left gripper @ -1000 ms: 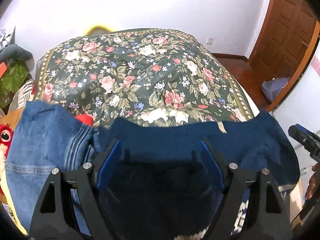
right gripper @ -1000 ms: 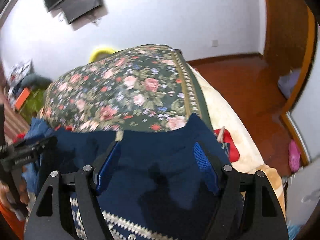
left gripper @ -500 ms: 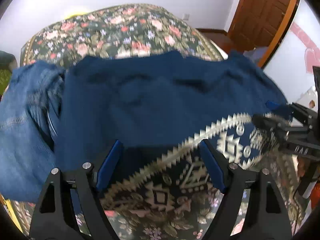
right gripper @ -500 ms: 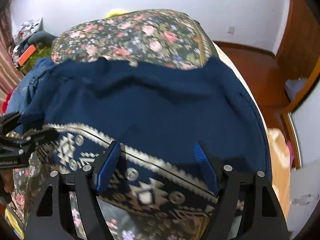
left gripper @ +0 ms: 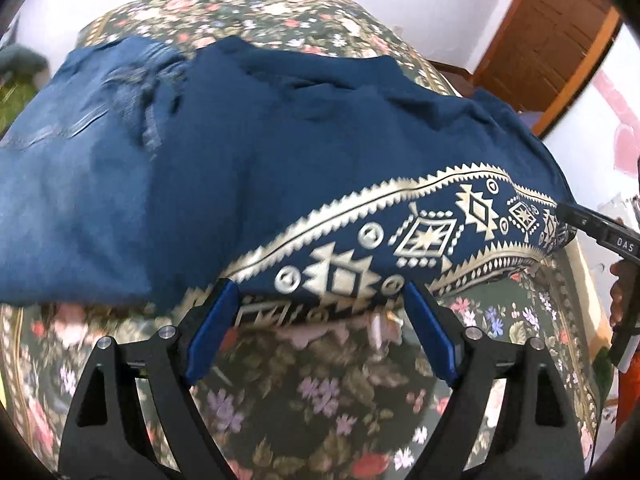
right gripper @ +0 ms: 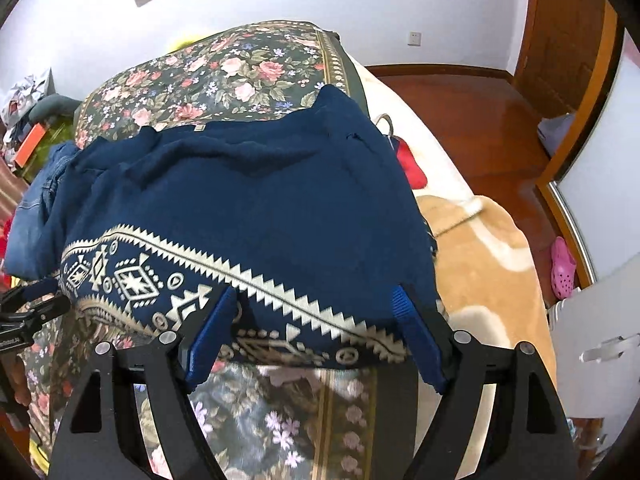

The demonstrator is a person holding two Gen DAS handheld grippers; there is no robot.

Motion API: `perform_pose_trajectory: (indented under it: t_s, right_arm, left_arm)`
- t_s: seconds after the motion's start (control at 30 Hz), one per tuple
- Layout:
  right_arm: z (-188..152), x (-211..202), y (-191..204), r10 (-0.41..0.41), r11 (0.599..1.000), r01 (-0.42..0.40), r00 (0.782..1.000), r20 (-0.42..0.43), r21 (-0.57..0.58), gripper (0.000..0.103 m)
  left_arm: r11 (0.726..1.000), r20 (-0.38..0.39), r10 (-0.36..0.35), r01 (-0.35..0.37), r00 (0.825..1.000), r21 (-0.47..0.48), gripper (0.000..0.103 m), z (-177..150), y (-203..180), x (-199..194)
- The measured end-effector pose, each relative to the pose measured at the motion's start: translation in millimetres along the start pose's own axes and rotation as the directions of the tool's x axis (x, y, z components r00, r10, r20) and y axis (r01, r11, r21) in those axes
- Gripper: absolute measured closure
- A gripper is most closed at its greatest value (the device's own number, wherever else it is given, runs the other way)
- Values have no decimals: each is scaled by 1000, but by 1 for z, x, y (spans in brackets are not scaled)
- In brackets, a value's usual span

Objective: Fold large clothes
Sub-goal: 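Open both tools and smooth the patterned jacket hem flat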

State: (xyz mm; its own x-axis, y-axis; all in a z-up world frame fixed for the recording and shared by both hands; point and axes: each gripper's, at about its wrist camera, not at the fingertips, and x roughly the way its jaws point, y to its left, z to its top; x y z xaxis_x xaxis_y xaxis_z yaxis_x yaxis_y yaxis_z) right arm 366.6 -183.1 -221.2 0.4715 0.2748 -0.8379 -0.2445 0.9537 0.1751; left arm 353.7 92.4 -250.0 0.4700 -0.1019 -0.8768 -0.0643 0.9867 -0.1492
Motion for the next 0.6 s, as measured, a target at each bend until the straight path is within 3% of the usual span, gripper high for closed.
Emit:
perform_pose_trajectory:
  t_s: [0.17, 0.23, 0.3, 0.4, 0.47, 0.53, 0.6]
  right_arm:
    - [-2, -11, 7, 22, 1000, -21, 1000, 17, -3, 25]
    - [-3, -15, 9, 37, 999, -37, 999, 26, 0, 25]
    - [-4, -16, 10, 49, 999, -50, 998, 34, 3, 25]
    - [-4, -14, 12, 59, 998, -59, 998, 31, 7, 25]
    - [-4, -12, 13, 62, 998, -62, 998, 24, 12, 25]
    - [-4, -10, 14, 68, 998, -68, 998, 19, 13, 25]
    - [-5, -9, 15, 69, 998, -69, 997, 18, 10, 25]
  left_arm:
    - [989, 31, -40, 44, 999, -140, 18, -12, 16, -19]
    - [967, 51, -109, 118, 993, -224, 18, -18, 27, -23]
    - [925, 61, -202, 211, 978, -315, 18, -23, 37, -20]
    - [813, 92, -361, 361, 928, -456, 18, -30, 53, -5]
    - [740, 112, -422, 413, 900, -531, 18, -34, 59, 10]
    - [716, 133, -432, 429, 892, -551, 18, -33, 62, 20]
    - [716, 160, -416, 430, 895, -550, 18, -28, 63, 26]
